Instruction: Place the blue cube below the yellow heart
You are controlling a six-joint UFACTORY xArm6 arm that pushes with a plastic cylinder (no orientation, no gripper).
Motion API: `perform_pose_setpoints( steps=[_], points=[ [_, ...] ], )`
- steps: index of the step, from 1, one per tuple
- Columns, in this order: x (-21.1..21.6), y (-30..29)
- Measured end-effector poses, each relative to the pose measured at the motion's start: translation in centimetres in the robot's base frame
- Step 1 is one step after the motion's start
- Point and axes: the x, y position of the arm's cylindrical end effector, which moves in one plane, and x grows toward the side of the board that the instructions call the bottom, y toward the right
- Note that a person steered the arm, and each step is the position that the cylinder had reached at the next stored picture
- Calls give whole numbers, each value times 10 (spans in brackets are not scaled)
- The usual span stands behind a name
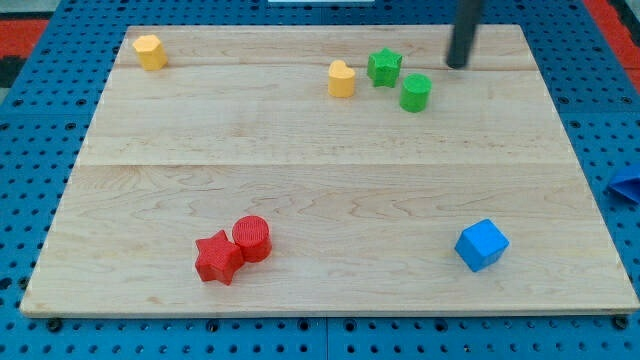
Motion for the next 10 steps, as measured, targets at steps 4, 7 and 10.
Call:
perform_pose_setpoints(
  steps=[4,7,10],
  points=[
    [146,26],
    [207,-116],
    [176,-120]
  ],
)
